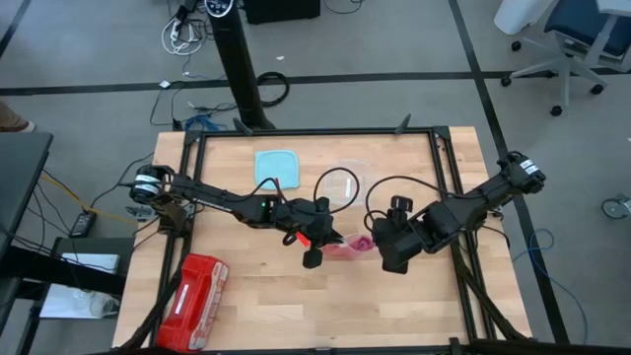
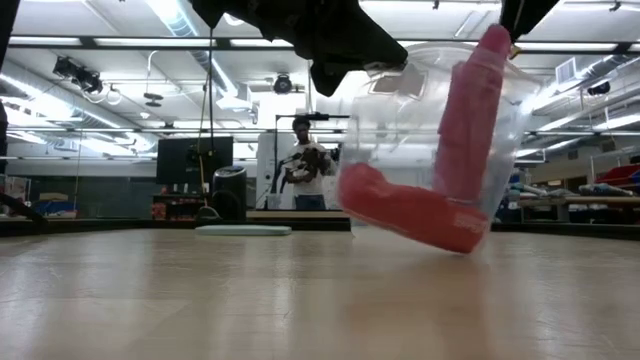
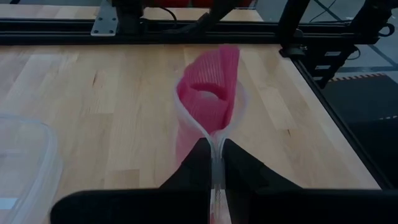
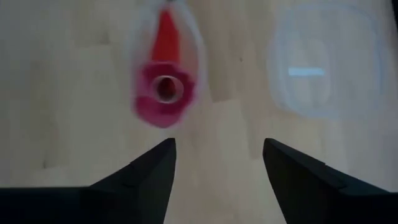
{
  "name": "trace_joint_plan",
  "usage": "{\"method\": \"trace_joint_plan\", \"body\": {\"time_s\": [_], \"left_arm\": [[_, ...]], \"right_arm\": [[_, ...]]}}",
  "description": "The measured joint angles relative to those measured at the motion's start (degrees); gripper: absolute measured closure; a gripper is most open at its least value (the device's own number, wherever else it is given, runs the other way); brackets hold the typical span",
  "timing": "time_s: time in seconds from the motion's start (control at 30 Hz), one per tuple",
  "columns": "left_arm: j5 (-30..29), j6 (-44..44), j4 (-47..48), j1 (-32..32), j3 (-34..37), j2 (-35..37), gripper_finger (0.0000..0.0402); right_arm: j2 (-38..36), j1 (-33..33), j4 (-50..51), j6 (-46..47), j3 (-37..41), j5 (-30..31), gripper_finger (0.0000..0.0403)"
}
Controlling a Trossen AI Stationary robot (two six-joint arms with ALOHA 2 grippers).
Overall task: Roll bandage
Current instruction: Put the rolled pink bandage into the transparent zip bag
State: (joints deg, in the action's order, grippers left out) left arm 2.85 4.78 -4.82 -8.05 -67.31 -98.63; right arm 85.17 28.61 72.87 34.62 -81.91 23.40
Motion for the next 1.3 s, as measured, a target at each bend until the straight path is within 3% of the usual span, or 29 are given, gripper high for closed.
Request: {"method": "trace_joint_plan", "body": {"time_s": [0.63, 1.03, 1.3], "left_arm": [[0.0, 0.2, -0.2, 0.0, 0.0, 0.0, 0.038], [0.0, 0.1, -1.7, 0.0, 0.0, 0.0, 0.038], [-0.2, -0.3, -2.3, 0.0, 0.1, 0.0, 0.038]], "right_arm": [[0.1, -3.1, -13.2, -6.7, 6.3, -0.6, 0.0177], [0.1, -9.0, -29.0, -17.4, 11.2, -2.2, 0.018], [3.6, -11.7, -35.2, -22.7, 11.2, -8.8, 0.0181]]}}
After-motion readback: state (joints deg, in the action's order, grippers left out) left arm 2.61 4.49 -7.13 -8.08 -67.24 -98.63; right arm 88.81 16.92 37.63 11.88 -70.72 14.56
